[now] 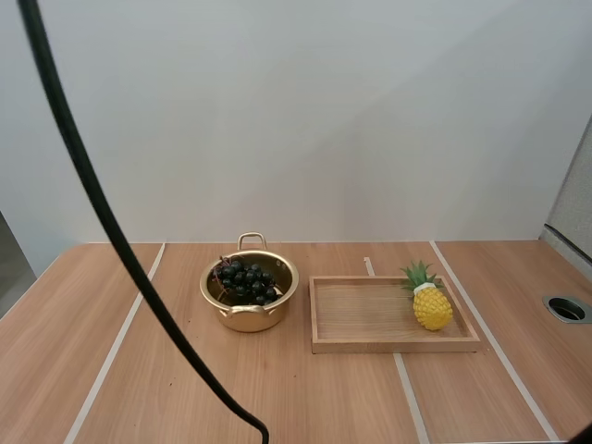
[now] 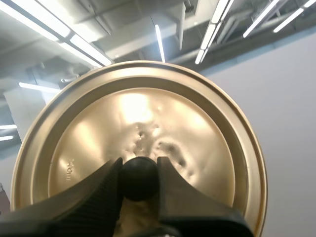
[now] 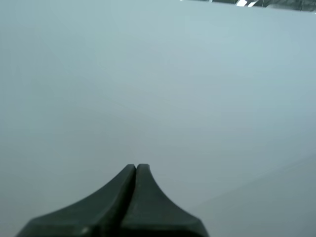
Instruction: Open the pot, put the grape inside, and close it
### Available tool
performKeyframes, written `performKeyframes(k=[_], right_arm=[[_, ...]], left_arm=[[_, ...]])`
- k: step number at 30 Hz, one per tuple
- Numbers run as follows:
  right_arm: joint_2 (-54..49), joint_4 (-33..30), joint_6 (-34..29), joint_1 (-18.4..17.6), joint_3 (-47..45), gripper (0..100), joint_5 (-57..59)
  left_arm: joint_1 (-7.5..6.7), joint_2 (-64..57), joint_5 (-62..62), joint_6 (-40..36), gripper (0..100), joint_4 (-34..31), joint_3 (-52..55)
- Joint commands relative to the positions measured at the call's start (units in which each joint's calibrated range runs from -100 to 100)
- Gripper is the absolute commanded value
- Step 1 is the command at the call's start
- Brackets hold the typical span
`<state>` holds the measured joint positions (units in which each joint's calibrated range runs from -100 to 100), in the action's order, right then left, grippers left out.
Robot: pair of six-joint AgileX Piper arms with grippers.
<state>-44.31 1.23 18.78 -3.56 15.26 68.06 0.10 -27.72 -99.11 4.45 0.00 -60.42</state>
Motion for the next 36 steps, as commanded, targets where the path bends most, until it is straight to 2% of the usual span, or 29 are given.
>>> performKeyframes(k=[1,6,11,18,25,36], right_arm=[[-3.04,-1.96,-0.65,0.16,0.35,0,-0.75],[-6.01,-3.96,-0.65,0.16,0.35,0,1.16],[-7.78,-4.66,-0.55,0.16,0.35,0,3.65],[-8.52,-5.43,-0.55,0.16,0.35,0,5.99],[-8.52,-5.43,-0.55,0.16,0.35,0,7.15],[-8.52,-5.43,-0.55,0.16,0.35,0,8.6]], left_arm=[[0.03,2.85,-0.89,-0.64,0,1.87,0.08],[0.03,6.58,-0.89,-0.64,0,4.19,1.48],[0.03,6.74,-0.89,-0.32,0,6.79,7.44],[0.03,5.48,-0.89,-0.07,0,10.48,21.13],[0.03,3.85,-0.89,4.44,0,13.9,37.82],[0.03,4.14,-0.89,8.59,0,14.95,58.81]])
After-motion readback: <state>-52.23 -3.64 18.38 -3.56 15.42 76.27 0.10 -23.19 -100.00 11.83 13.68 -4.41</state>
